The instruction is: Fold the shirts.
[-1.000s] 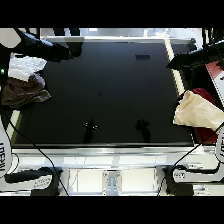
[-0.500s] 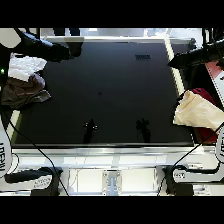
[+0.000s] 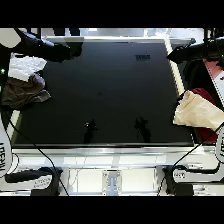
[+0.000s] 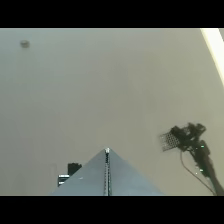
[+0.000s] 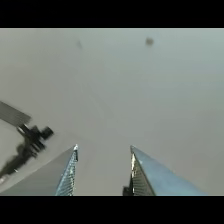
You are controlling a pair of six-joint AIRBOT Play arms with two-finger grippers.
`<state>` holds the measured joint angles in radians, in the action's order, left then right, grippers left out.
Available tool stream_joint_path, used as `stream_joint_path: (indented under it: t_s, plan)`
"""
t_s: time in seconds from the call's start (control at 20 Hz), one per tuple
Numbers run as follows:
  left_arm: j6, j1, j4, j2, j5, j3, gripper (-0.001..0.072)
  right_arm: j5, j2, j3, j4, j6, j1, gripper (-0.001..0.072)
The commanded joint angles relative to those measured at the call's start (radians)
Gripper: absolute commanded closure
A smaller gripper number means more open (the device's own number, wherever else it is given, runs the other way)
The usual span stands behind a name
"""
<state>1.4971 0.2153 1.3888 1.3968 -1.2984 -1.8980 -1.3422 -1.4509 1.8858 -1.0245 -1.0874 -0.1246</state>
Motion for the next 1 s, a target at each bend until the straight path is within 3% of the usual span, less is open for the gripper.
stream_joint_path:
  t_s: [0.0, 0.05, 0.1, 0.15, 0.25, 0.3, 0.45, 0.55, 0.7, 0.85, 0.95]
  plan:
    - [-0.001, 0.000, 0.133, 0.022, 0.035, 0.000, 0.0685, 0.006, 0.000, 0.001, 0.031, -0.004, 0.001, 0.0345]
    - [-0.001, -0.001, 0.261, 0.039, 0.042, 0.000, 0.0603, -0.016, 0.000, 0.000, 0.030, -0.004, 0.001, 0.0345]
    - [0.000, -0.005, 0.429, 0.061, 0.055, 0.000, 0.0359, -0.047, 0.000, 0.000, 0.029, -0.004, 0.001, 0.0345]
    - [0.010, -0.012, 0.592, 0.085, 0.079, 0.000, 0.0161, -0.078, 0.000, 0.000, 0.028, -0.004, 0.000, 0.0345]
    - [0.146, -0.062, 0.892, 0.140, 0.155, 0.000, 0.0132, -0.134, 0.000, 0.000, 0.026, -0.005, 0.000, 0.0345]
    - [0.222, -0.110, 0.966, 0.171, 0.198, 0.000, 0.0132, -0.153, 0.000, 0.000, 0.026, -0.018, 0.001, 0.0345]
    - [0.452, -0.288, 0.927, 0.265, 0.293, 0.000, 0.0134, -0.159, 0.000, 0.000, 0.027, -0.060, 0.001, 0.0345]
    - [0.582, -0.406, 0.820, 0.337, 0.294, 0.000, 0.0133, -0.158, 0.000, 0.000, 0.027, -0.085, 0.001, 0.0345]
    - [0.716, -0.584, 0.459, 0.451, 0.389, 0.000, 0.0132, -0.158, 0.000, 0.000, 0.031, -0.143, 0.001, 0.0345]
    - [0.743, -0.725, 0.084, 0.539, 0.524, 0.000, 0.0133, -0.157, 0.000, 0.000, 0.065, -0.204, 0.001, 0.0345]
    - [0.743, -0.772, 0.019, 0.569, 0.566, 0.000, 0.0132, -0.157, 0.000, 0.000, 0.075, -0.216, 0.001, 0.0345]
